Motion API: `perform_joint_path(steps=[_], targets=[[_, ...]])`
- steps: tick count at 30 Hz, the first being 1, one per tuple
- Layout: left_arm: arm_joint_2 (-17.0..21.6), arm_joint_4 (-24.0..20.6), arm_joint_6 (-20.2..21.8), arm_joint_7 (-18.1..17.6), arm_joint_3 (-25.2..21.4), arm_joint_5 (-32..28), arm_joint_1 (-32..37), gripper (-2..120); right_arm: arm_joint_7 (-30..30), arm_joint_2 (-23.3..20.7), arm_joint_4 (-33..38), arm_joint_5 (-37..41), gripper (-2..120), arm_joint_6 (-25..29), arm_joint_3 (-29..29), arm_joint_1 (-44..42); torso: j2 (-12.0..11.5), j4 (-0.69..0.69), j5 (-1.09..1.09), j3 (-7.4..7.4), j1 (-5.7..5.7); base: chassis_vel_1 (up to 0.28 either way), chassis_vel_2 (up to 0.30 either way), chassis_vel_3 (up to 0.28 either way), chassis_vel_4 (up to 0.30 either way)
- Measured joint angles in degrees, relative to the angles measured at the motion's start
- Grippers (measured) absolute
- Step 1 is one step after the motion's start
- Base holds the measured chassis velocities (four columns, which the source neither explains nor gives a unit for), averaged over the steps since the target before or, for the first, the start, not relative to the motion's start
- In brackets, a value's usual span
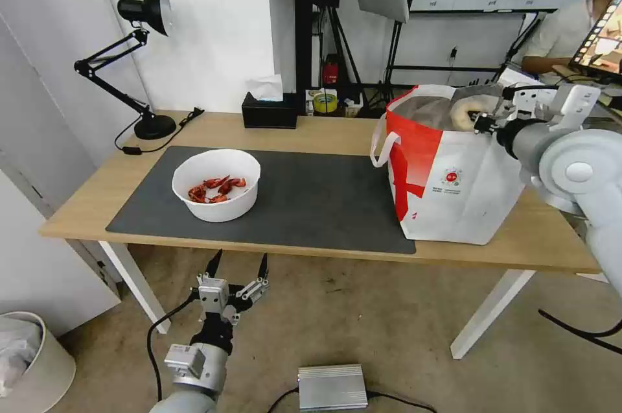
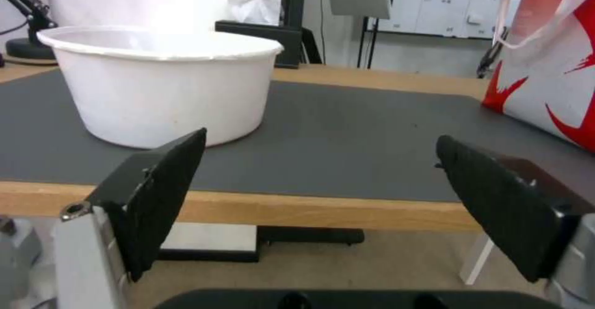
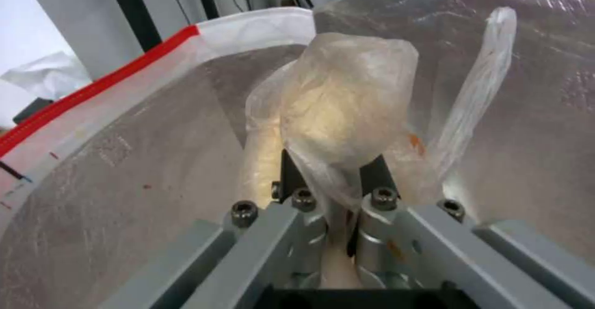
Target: Pick up the trash from the table and place it into the takeout bag.
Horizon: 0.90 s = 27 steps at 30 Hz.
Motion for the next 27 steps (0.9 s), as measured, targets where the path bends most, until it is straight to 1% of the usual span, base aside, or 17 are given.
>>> perform_joint_path(steps=[3,5,6,7,8,10,11,12,13,14,17,18,21,22,24,25,27], targets=[[-0.1,0.0,0.0,0.0,0.1,0.0,-0.1,100,0.0,-0.1,0.0,0.2,1,0.1,-0.2,0.0,0.0,0.00,0.00,0.00,0.00,0.000,0.000,0.000,0.000],[-0.1,0.0,0.0,0.0,0.2,0.0,-0.1,100,-0.2,-0.2,0.4,0.5,6,0.3,-0.2,-0.2,0.0,0.00,0.00,0.00,0.00,0.000,0.000,0.000,0.000],[-0.2,-0.1,0.0,0.1,0.3,0.0,0.0,100,-0.3,-0.2,0.9,0.9,14,0.9,-0.2,-0.3,0.0,0.00,0.00,0.00,0.00,0.000,0.000,0.000,0.000],[-0.2,-0.1,0.0,0.1,0.3,0.0,0.0,100,-0.3,-0.2,0.9,0.9,14,0.9,-0.2,-0.3,0.0,0.00,0.00,0.00,0.00,0.000,0.000,0.000,0.000],[-0.3,-0.2,0.0,0.1,0.4,0.0,0.0,100,-0.3,-0.2,1.0,0.9,21,1.1,-0.1,-0.3,0.0,0.00,0.00,0.00,0.00,0.000,0.000,0.000,0.000],[-0.4,-0.3,0.0,0.1,0.4,0.0,0.1,100,-0.4,-0.3,1.1,1.0,28,1.1,-0.1,-0.3,0.0,0.00,0.00,0.00,0.00,0.000,0.000,0.000,0.000],[-0.4,-0.3,0.0,0.1,0.4,0.0,0.1,100,-0.4,-0.3,1.1,1.0,28,1.1,-0.1,-0.3,0.0,0.00,0.00,0.00,0.00,0.000,0.000,0.000,0.000],[-0.4,-0.3,0.0,0.1,0.4,0.1,0.2,100,-0.4,-0.3,1.1,0.9,36,1.1,0.0,-0.3,0.0,0.00,0.00,0.00,0.00,0.000,0.000,0.000,0.000],[-0.4,-0.3,0.0,0.1,0.3,0.1,0.2,100,-0.4,-0.3,1.1,0.9,39,1.1,0.0,-0.3,0.0,0.00,0.00,0.00,0.00,0.000,0.000,0.000,0.000],[-0.4,-0.3,0.0,0.1,0.3,0.1,0.2,100,-0.4,-0.3,1.1,0.9,39,1.1,0.0,-0.3,0.0,0.00,0.00,0.00,0.00,0.000,0.000,0.000,0.000],[-0.6,-0.2,-0.1,0.1,0.4,0.3,0.5,100,-0.4,-0.2,1.3,0.7,54,1.1,0.1,-0.5,0.0,0.00,0.00,0.00,0.00,0.000,0.000,0.000,0.000],[-0.6,-0.2,-0.1,0.1,0.4,0.3,0.5,100,-0.4,-0.2,1.3,0.7,54,1.1,0.1,-0.5,0.0,0.00,0.00,0.00,0.00,0.000,0.000,0.000,0.000],[-1.0,-0.3,-0.1,0.1,0.5,0.6,0.6,100,-0.5,-0.3,1.5,0.5,69,1.1,0.1,-0.6,0.0,0.00,0.00,0.00,0.00,0.000,0.000,0.000,0.000],[-1.0,-0.3,-0.1,0.1,0.5,0.6,0.6,100,-0.5,-0.3,1.5,0.5,69,1.1,0.1,-0.6,0.0,0.00,0.00,0.00,0.00,0.000,0.000,0.000,0.000],[-1.1,-0.4,-0.2,0.1,0.5,0.7,0.7,100,-0.8,-0.4,1.6,0.5,81,1.1,0.1,-0.4,0.0,0.00,0.00,0.00,0.00,0.000,0.000,0.000,0.000],[-1.1,-0.4,-0.2,0.1,0.5,0.7,0.7,100,-0.8,-0.4,1.6,0.5,81,1.1,0.1,-0.4,0.0,0.00,0.00,0.00,0.00,0.000,0.000,0.000,0.000],[-1.1,-0.5,-0.3,0.1,0.5,0.8,0.8,100,-1.0,-0.5,1.6,0.4,89,1.1,0.1,-0.3,0.0,0.00,0.00,0.00,0.00,0.000,0.000,0.000,0.000]])
